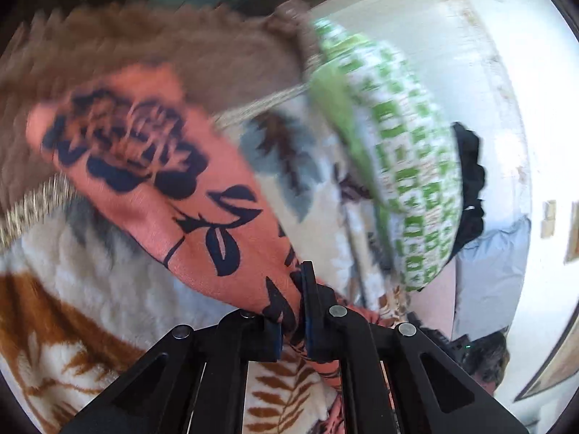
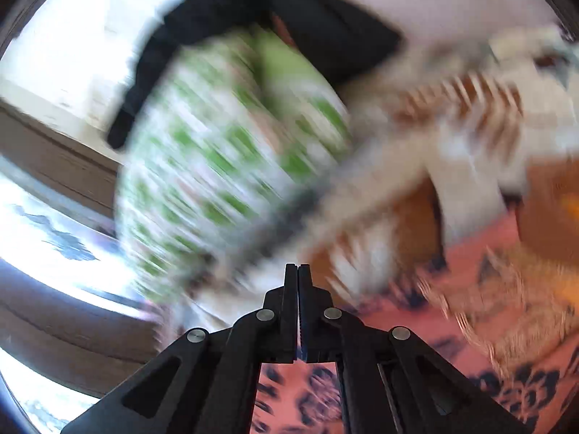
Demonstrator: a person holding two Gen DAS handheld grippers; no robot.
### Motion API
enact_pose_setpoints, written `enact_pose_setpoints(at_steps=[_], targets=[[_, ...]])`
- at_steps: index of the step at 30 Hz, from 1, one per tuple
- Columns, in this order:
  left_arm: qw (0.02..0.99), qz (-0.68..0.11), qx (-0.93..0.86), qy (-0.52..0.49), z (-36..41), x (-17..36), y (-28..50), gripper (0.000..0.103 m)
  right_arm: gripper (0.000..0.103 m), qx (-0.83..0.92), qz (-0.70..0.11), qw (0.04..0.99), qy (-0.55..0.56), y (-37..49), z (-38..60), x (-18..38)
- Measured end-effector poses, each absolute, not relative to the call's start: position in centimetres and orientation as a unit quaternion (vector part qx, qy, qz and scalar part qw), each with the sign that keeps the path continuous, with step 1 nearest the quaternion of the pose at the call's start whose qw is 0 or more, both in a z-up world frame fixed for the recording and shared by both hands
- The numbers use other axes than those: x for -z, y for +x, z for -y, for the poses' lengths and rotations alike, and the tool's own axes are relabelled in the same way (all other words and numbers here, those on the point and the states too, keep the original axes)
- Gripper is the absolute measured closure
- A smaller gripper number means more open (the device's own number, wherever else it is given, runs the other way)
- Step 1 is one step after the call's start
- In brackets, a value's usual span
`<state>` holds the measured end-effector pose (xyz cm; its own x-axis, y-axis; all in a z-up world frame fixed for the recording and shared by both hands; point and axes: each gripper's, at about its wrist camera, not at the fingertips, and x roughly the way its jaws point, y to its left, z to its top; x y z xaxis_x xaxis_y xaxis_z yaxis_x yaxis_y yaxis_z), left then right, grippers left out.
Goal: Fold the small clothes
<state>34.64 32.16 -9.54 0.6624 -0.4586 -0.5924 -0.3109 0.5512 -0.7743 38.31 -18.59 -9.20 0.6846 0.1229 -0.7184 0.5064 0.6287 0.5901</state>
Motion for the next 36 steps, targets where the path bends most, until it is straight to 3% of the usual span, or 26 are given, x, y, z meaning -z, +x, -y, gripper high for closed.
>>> enact_pose_setpoints(at_steps=[3,6,10,12,14,15,16,19,23,26,29,33,36], targets=[[0.796,-0.432,0.016,-0.423,-31.1,10.1,35.5,0.097,0.103,0.158,-0.429,0.797,0.394,39.6,19.6,10.6],[0.773,-0.463,0.022,-0.433,-31.0,12.4,34.7,0.097,0.097,0.147,-0.457,0.801,0.357,39.1,18.8,11.5],[0.769,-0.449,0.036,-0.453,-32.1,12.5,32.2,0.093,0.096,0.114,-0.482,0.813,0.308,36.8,16.2,11.8],[0.761,-0.444,0.048,-0.472,-32.7,12.6,32.5,0.078,0.093,0.109,-0.493,0.812,0.293,35.6,15.1,12.4],[0.747,-0.443,0.039,-0.494,-33.5,12.8,33.1,0.046,0.093,0.103,-0.496,0.81,0.296,33.9,14.7,12.4],[0.741,-0.443,0.031,-0.504,-33.7,13.0,33.7,0.045,0.093,0.099,-0.494,0.81,0.301,32.7,14.6,12.4],[0.736,-0.448,0.027,-0.507,-33.8,13.2,34.5,0.047,0.093,0.094,-0.492,0.809,0.307,31.9,14.3,12.4],[0.738,-0.469,0.012,-0.486,-33.6,13.0,37.4,0.1,0.093,0.087,-0.495,0.806,0.311,29.5,13.9,11.7],[0.796,-0.386,0.056,-0.463,-33.5,5.8,38.0,0.101,0.091,0.067,-0.489,0.817,0.299,27.3,13.3,10.0],[0.855,-0.334,0.064,-0.392,-32.4,2.0,36.9,0.098,0.081,0.061,-0.486,0.821,0.294,25.5,13.0,9.8],[0.852,-0.386,0.018,-0.355,-31.8,5.3,37.3,0.098,0.081,0.06,-0.493,0.816,0.295,24.0,12.8,10.4],[0.765,-0.473,-0.021,-0.436,-33.7,13.2,37.2,0.098,0.084,0.063,-0.514,0.803,0.294,23.1,12.6,11.7],[0.741,-0.453,-0.016,-0.496,-35.0,14.4,36.4,0.099,0.082,0.067,-0.512,0.805,0.293,22.8,12.8,11.1]])
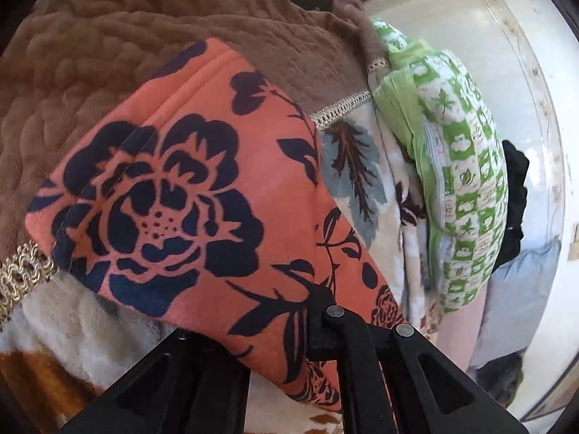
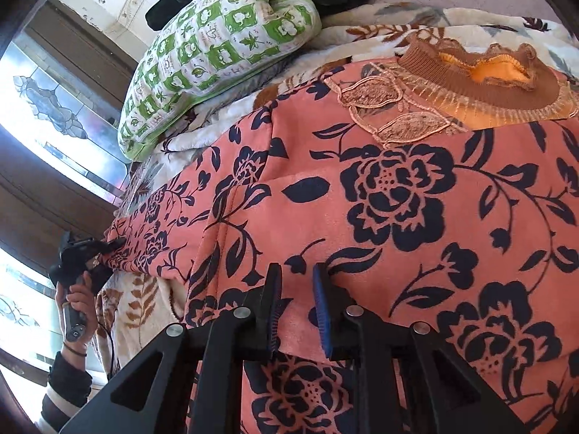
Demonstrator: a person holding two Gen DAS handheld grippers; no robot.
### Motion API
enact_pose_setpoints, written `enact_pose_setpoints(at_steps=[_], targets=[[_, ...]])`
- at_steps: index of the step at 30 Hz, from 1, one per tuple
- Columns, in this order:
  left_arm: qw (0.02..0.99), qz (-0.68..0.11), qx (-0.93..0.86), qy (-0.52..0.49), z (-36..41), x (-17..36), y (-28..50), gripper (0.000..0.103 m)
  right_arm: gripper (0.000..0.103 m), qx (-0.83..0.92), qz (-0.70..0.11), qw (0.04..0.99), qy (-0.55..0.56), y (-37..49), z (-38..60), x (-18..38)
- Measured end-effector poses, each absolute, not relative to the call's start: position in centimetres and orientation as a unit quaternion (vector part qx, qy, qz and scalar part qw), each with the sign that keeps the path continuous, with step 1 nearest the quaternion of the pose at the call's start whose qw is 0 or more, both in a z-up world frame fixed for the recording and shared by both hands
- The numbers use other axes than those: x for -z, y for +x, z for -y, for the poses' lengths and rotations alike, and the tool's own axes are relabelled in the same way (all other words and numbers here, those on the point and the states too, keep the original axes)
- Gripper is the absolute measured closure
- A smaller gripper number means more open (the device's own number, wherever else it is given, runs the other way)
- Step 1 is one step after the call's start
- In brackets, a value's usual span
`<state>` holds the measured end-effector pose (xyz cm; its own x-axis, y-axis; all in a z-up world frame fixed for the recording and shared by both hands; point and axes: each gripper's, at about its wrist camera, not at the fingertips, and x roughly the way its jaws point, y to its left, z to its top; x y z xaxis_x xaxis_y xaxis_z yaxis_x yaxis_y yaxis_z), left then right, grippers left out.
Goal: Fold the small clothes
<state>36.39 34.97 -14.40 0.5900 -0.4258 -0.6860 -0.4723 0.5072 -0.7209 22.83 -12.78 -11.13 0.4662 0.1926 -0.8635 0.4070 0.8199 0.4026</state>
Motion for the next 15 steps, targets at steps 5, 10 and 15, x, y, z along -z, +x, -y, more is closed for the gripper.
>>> enact_pose_setpoints(at_steps=[5,10,15], targets=[[0.803,-0.426,0.004,-0.417,-31.8,8.4,36.1,0.099,0.079,0.078,-0.491,0.81,0.313,19.8,14.2,9.3],[0.852,-0.396,0.087,-0.331,-23.0,0.3,35.1,0.099,0.079,0.102,-0.476,0.808,0.331,15.1,16.6,8.1],[0.86,-0.397,0.177,-0.267,-11.9,-3.8,33.7,0.099,0.078,0.13,-0.451,0.806,0.361,10.0,19.7,6.8]])
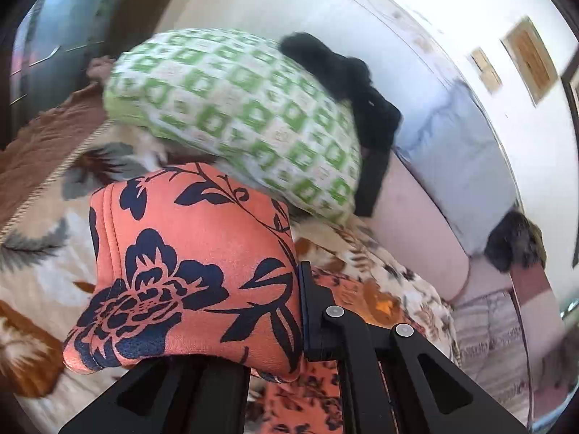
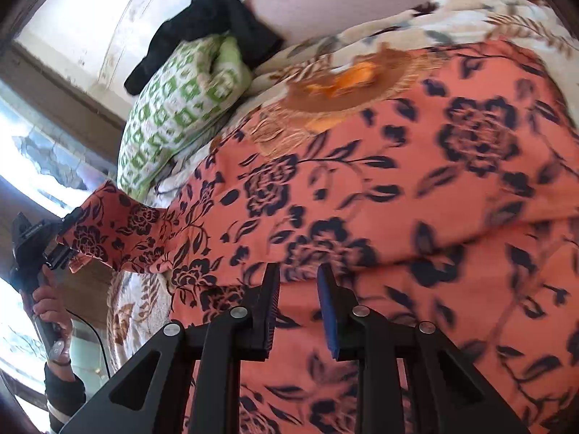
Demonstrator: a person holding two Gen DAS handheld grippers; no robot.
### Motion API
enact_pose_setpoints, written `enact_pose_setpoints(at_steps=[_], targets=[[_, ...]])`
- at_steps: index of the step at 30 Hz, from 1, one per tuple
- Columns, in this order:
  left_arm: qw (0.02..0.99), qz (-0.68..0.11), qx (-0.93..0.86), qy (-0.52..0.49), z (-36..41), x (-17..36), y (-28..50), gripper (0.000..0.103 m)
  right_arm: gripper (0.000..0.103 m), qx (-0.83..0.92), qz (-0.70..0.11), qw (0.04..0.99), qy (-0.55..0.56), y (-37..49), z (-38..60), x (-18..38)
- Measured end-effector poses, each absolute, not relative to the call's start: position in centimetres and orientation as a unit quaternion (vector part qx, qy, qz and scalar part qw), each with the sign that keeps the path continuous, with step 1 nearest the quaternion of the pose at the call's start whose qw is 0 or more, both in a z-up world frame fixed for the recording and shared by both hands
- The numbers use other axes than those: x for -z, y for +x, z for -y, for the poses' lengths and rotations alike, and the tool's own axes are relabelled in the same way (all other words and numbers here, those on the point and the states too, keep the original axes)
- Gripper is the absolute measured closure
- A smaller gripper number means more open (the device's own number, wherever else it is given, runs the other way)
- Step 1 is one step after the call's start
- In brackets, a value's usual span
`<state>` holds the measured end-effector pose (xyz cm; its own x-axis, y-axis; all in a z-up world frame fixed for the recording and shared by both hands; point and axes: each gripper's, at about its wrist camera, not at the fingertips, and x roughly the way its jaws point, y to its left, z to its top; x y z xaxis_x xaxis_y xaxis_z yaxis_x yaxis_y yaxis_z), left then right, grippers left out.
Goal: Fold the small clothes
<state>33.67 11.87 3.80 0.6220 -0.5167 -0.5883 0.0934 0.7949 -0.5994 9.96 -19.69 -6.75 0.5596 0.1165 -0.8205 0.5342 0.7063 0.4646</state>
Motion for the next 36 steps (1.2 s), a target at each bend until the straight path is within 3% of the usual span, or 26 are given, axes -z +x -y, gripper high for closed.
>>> enact_pose_setpoints(at_steps=[4,10,15,19,21,22,23,27,30,32,36], targets=[[0.84,-0.431,0.235,-0.23,-2.9,-3.6,32.5,0.099,0.075,0.153,-0.433,0.808,0.368,5.8,22.1,5.3],[0.791,-0.536,0.247,-0.16,12.8,3.2,33.3,0.099,0.07,0.191,-0.419,0.802,0.38,-0.3,25.8,4.3],[0.758,-0.619,0.193,-0.064,21.1,8.4,35.9,0.084,0.07,0.22,-0.412,0.788,0.402,-4.3,27.7,4.6],[0.773,-0.592,0.215,-0.075,19.1,5.2,35.3,0.074,0.068,0.231,-0.404,0.786,0.407,-5.2,28.2,4.5],[0.781,-0.567,0.235,-0.116,15.7,3.0,34.9,0.06,0.067,0.231,-0.405,0.79,0.399,-4.2,27.9,4.3],[0.786,-0.554,0.239,-0.134,13.3,2.2,34.4,0.047,0.066,0.226,-0.408,0.793,0.392,-3.3,27.5,4.2],[0.793,-0.538,0.239,-0.159,10.7,1.8,34.1,0.04,0.066,0.219,-0.413,0.799,0.379,-2.2,26.9,4.0],[0.795,-0.509,0.21,-0.255,2.0,3.2,34.5,0.038,0.052,0.177,-0.448,0.825,0.296,3.1,23.3,3.3],[0.762,-0.509,0.229,-0.329,-1.3,5.6,34.9,0.039,0.05,0.133,-0.477,0.84,0.223,8.0,19.2,3.2],[0.724,-0.523,0.276,-0.356,-0.4,7.2,35.6,0.038,0.05,0.116,-0.482,0.842,0.214,10.3,17.6,3.4],[0.676,-0.573,0.348,-0.305,5.2,8.6,36.1,0.039,0.05,0.171,-0.478,0.829,0.234,10.7,18.1,4.2]])
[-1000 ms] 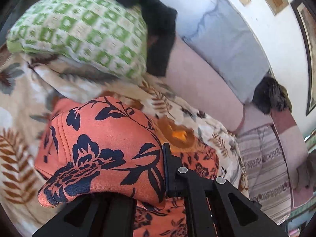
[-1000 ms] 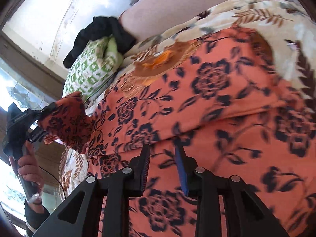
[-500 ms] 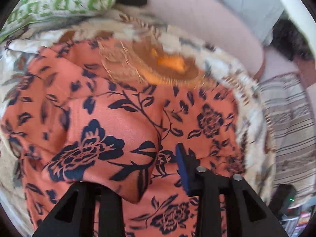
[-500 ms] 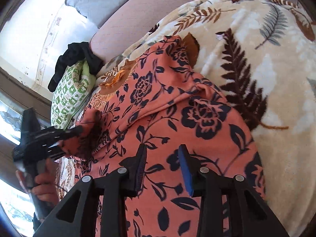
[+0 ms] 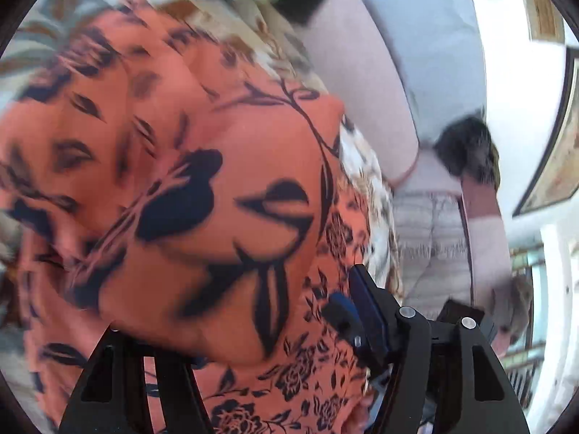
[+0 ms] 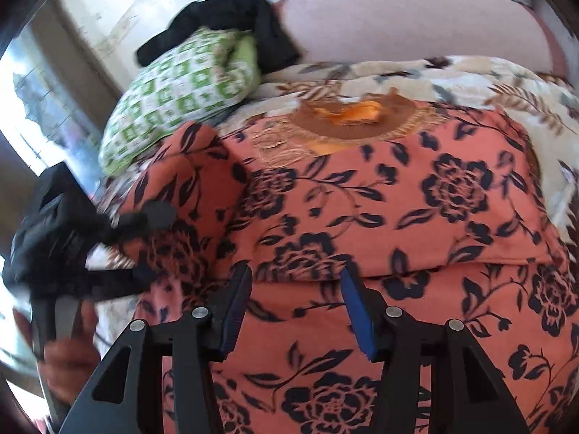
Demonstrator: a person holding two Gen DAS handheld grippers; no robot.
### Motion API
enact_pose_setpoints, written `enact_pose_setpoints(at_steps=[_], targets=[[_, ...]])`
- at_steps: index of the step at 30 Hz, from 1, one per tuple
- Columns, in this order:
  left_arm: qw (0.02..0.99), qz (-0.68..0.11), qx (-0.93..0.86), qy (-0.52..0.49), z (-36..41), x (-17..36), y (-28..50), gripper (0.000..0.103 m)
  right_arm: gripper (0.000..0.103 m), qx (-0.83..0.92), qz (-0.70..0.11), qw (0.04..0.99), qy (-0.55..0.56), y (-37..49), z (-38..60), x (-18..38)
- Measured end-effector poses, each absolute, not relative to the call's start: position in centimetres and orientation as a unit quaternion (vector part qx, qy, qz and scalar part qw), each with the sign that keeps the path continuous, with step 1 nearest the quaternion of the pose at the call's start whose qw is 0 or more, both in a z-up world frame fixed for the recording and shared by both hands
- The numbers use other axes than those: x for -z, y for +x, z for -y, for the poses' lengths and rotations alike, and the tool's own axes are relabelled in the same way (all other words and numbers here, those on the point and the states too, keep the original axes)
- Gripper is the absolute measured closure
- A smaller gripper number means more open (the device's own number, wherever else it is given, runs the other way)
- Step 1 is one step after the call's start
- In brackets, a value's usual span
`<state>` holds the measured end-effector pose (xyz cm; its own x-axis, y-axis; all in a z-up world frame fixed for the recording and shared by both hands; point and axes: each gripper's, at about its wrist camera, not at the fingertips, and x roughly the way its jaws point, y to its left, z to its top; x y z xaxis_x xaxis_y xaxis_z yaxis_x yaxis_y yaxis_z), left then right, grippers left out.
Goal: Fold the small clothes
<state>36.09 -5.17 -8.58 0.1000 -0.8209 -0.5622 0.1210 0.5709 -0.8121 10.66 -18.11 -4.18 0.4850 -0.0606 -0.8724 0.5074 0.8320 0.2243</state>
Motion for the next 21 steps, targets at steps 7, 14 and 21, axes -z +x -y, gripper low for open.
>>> enact_pose_setpoints(at_steps=[7,14,21], targets=[[0.714,-0.499,0.377,-0.315,1.5,4.4,36.7,0.033,0.048,0.227,-0.473,0.818,0.237,7.5,20.0,4.3],[0.712,-0.529,0.293,-0.357,-2.7,5.6,35.5,0.028,0.038,0.149,-0.468,0.854,0.171,10.7,15.3,3.0],[0.713,-0.541,0.282,-0.346,-3.6,5.6,35.6,0.027,0.037,0.108,-0.507,0.849,-0.104,14.3,7.7,5.6]])
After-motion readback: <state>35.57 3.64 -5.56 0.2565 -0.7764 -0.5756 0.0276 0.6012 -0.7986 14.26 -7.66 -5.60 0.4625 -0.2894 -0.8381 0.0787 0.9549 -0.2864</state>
